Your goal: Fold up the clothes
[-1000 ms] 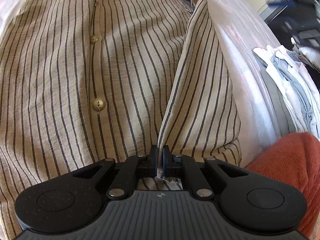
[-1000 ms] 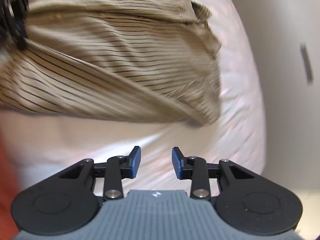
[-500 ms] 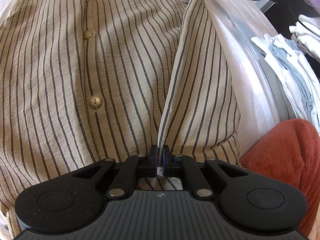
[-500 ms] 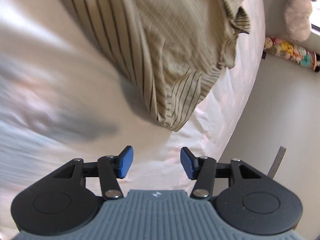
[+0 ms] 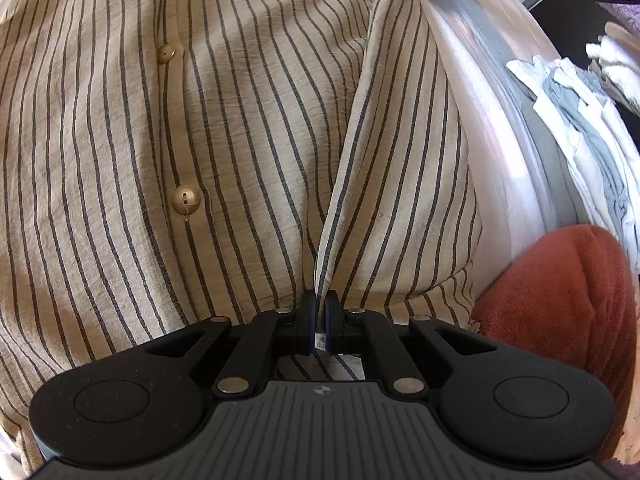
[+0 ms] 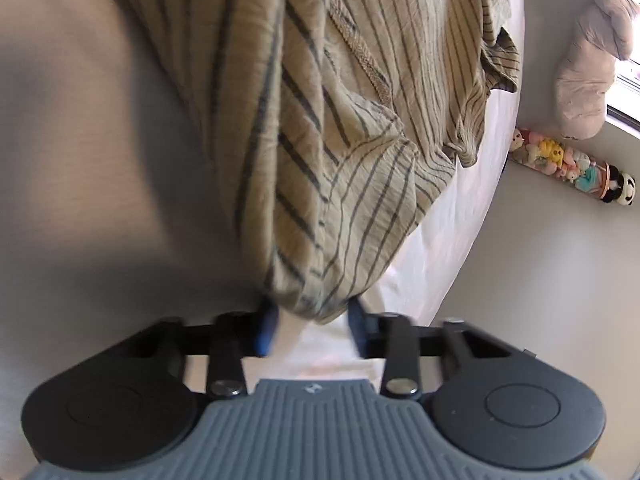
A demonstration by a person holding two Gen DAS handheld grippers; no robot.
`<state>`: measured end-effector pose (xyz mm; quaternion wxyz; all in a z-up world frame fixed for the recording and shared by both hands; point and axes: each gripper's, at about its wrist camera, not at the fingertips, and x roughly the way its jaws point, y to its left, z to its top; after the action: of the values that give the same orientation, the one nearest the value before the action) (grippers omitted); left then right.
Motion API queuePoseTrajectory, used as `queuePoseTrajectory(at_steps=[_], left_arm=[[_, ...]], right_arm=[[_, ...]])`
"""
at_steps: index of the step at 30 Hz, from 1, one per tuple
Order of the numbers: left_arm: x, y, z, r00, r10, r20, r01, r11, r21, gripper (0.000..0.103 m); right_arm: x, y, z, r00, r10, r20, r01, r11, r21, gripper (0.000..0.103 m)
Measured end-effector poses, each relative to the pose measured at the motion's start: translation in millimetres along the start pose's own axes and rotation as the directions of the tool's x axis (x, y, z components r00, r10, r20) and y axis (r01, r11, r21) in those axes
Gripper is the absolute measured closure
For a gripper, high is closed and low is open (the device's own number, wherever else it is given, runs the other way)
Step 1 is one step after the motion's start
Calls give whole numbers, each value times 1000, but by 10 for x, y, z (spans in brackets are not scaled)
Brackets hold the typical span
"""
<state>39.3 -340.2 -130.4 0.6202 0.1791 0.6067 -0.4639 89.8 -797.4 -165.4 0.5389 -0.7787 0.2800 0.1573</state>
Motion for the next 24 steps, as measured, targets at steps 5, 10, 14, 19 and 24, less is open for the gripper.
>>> queuePoseTrajectory(at_steps=[5,10,14,19,24], left_arm=[[-106,-46,-46,998,-65,24,65,998,7,103],[-289,-83,-179,990,-125,68,125,992,5,103],[-397,-42,-274,982,-159,103,162,986,-22,103],[-538,93,-417,975,-174,135,184,981,-66,103],[-656,321,-589,973,-175,153,195,973,-127,103]], right_arm=[[16,-187,59,999,21,-28,-21,1000,19,99],[-17,-533,205,998,33,-52,-34,999,-10,99],[-41,-826,385,997,49,-61,-52,997,-65,99],[-12,-1144,733,998,47,-37,-51,990,-131,99],[119,-1384,1134,999,53,-10,-54,983,-175,99]])
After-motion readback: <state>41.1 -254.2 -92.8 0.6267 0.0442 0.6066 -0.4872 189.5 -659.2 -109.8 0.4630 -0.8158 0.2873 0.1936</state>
